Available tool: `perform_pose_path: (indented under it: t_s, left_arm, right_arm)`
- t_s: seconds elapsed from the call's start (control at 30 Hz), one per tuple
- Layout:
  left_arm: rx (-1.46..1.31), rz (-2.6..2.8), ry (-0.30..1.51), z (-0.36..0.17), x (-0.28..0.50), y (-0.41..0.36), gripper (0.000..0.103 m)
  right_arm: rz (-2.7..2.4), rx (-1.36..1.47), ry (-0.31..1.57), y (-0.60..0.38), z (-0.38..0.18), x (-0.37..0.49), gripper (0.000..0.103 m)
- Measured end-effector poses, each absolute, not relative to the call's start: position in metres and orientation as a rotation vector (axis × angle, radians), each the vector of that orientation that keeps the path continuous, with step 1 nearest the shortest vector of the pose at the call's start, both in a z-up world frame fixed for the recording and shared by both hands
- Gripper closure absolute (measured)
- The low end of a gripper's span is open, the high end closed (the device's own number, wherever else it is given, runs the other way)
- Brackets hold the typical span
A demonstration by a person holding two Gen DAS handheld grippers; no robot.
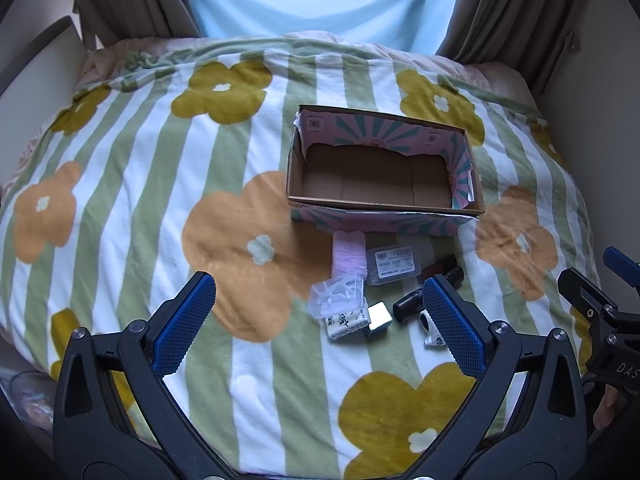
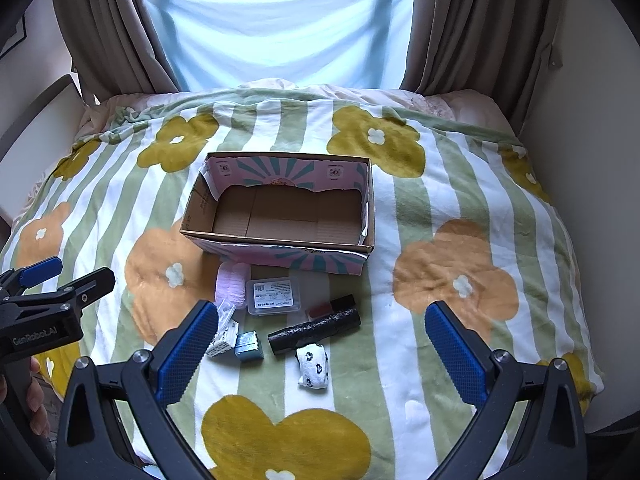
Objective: Organize objects
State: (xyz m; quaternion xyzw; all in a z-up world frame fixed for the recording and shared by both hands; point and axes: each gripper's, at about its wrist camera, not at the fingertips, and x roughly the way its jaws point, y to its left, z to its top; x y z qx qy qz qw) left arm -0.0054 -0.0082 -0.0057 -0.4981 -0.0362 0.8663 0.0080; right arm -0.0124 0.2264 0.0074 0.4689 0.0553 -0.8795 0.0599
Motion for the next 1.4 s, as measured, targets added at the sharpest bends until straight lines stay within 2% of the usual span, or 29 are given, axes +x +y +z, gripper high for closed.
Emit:
perform_pose_path:
  t_s: [0.6, 0.9, 1.4]
  left_arm:
    - [-1.565, 2.707, -0.130, -0.009, -0.005, -0.004, 0.001]
    - [-1.630, 2.670, -0.212, -0.023, -0.005, -0.008, 0.001]
    - [-1.885, 2.429, -0.455, -0.112, -0.023, -0.009, 0.001]
  right_arm:
    - [-2.656, 1.418, 0.167, 0.229, 0.006, -0.014, 0.001]
    - [-2.630, 1.444, 0.164, 0.226, 0.000, -0.012, 0.001]
    - [-2.475, 1.658, 0.096, 0.250, -0.079, -0.024, 0.001]
